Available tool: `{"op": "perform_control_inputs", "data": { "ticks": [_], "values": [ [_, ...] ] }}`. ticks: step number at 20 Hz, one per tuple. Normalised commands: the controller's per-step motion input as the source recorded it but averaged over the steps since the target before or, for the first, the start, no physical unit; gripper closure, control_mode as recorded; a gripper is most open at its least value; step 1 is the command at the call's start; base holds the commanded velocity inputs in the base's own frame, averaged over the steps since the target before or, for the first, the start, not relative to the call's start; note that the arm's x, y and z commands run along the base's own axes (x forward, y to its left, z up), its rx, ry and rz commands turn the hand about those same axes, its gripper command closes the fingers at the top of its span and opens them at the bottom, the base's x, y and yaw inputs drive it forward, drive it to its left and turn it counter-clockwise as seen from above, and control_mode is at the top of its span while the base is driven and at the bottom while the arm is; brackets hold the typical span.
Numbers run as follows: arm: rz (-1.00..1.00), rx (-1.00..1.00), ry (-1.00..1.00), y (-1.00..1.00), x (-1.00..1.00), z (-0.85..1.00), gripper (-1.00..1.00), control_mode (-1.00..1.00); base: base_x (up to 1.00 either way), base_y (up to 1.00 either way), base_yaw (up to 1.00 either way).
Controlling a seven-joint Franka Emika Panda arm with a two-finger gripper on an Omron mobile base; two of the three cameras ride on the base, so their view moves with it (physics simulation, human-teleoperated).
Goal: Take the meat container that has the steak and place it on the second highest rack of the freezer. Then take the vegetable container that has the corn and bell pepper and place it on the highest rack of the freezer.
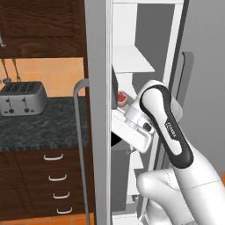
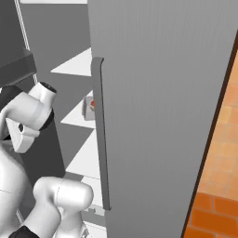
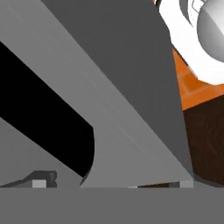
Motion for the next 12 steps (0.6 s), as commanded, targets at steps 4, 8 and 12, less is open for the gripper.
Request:
{"op": "perform_control_inputs", "data": {
  "ticks": [4, 8, 12],
  "values": [
    [0.33, 0.0, -0.01, 0.86, -0.06, -0.24, -1.0, -1.0, 0.0, 0.0, 0.0],
    [0.2, -0.07, -0.32, 0.53, -0.71, 0.06, -1.0, -1.0, 0.0, 0.0, 0.0],
    [0.0, -0.18, -0.6, -0.06, -1.0, 0.38, -1.0, -1.0, 0.0, 0.0, 0.0]
  ]
}}
